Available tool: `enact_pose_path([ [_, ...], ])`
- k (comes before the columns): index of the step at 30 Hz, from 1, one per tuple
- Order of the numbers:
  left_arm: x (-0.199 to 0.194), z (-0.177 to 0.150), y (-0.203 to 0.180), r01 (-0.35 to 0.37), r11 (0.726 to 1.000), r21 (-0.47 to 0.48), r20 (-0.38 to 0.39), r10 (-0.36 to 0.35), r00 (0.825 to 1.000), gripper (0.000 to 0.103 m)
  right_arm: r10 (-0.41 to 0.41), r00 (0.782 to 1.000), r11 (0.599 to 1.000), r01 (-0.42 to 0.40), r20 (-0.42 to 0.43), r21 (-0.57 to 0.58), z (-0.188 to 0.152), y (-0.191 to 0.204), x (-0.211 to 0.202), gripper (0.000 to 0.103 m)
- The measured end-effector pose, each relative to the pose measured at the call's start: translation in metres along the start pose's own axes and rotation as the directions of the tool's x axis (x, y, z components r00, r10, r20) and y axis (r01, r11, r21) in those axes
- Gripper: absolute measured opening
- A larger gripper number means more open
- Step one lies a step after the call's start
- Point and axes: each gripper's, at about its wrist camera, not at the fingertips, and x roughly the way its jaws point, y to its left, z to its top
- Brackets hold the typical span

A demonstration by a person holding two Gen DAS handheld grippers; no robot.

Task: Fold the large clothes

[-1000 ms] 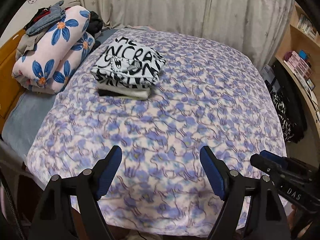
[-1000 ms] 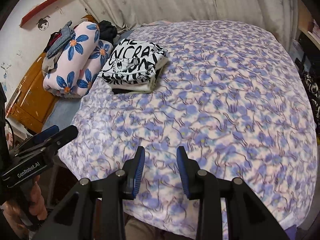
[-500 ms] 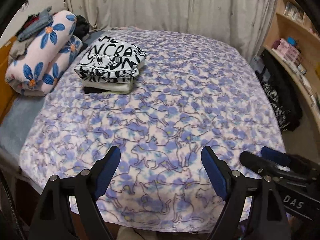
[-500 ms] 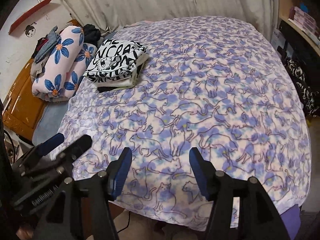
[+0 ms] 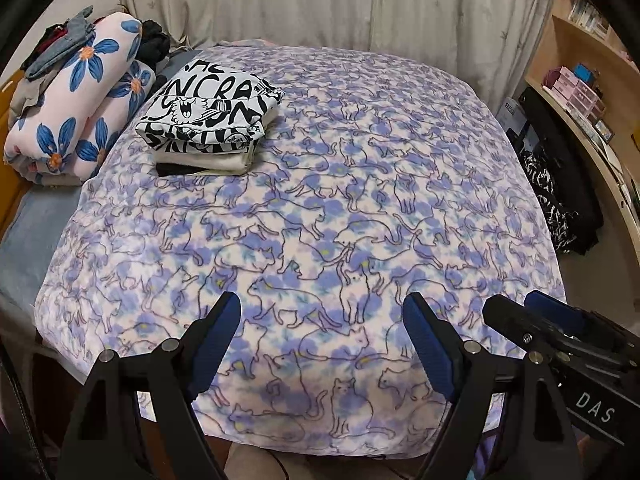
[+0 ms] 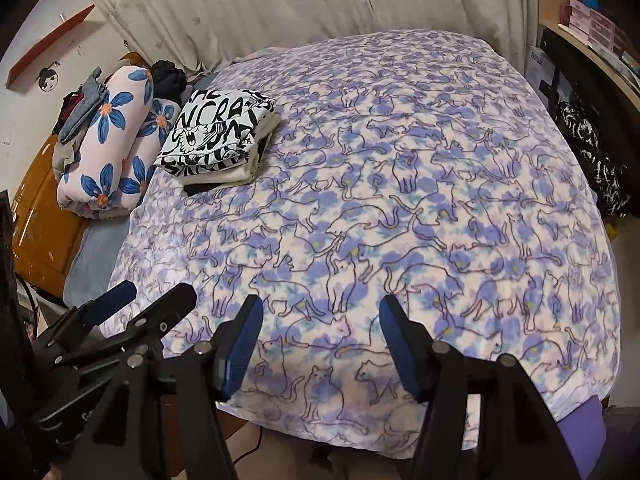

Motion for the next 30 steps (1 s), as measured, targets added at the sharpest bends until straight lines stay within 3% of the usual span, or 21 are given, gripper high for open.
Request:
enact_pose_path([
  [30,0.002,0.011,-0.010,-0.012,0.999,0.031,0.009,0.012,1.000,0.082,-0.009,1.000,1.000,0.009,-0.002,0.027,0.004,-0.009,-0.003,0.061],
])
